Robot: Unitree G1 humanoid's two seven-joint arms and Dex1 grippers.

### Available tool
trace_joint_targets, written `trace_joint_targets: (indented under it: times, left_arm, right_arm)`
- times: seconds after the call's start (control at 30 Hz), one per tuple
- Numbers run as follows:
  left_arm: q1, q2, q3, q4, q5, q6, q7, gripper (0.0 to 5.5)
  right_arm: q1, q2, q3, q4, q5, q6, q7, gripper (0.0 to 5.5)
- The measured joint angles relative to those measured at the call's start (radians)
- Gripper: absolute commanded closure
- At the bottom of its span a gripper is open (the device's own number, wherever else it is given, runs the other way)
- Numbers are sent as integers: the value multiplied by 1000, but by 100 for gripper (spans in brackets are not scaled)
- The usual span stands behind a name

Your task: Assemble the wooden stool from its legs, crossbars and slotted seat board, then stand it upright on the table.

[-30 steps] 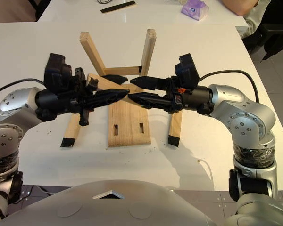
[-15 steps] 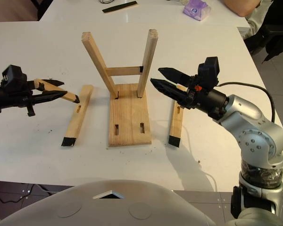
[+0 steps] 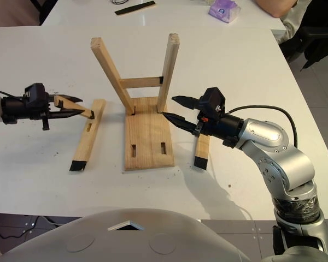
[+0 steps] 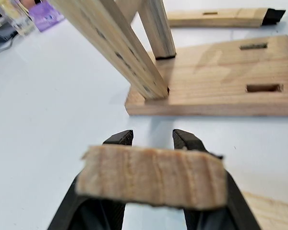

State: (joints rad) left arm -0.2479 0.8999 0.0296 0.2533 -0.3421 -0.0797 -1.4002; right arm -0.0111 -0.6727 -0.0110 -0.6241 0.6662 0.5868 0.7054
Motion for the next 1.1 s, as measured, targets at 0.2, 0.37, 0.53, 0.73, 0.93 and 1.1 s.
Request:
trace_joint_targets:
  times: [0.2,0.37,0.53,0.73,0.93,1.1]
  left_arm:
    - [66,39,11,-53,7,-7,-27,419]
    - [147,61,20,-102,4,-43,-26,419]
    - [185,105,2,-181,-18,51,-30,419]
    - [156,90,-42,-251,-70,248,-15,419]
    - [210,22,-35,-278,-118,254,73,419]
    - [263,-9,-33,-326,-133,219,132,419]
  right_arm:
    - [2,-2,9,13,-29,-10,31,303]
    - [-1,-9,9,31,-41,-11,59,303]
    - [-5,-10,10,49,-62,-21,73,303]
    - [-22,0,47,78,-109,-35,73,303]
    - [-22,4,44,83,-101,-36,75,303]
    - [-12,4,44,85,-101,-37,75,303]
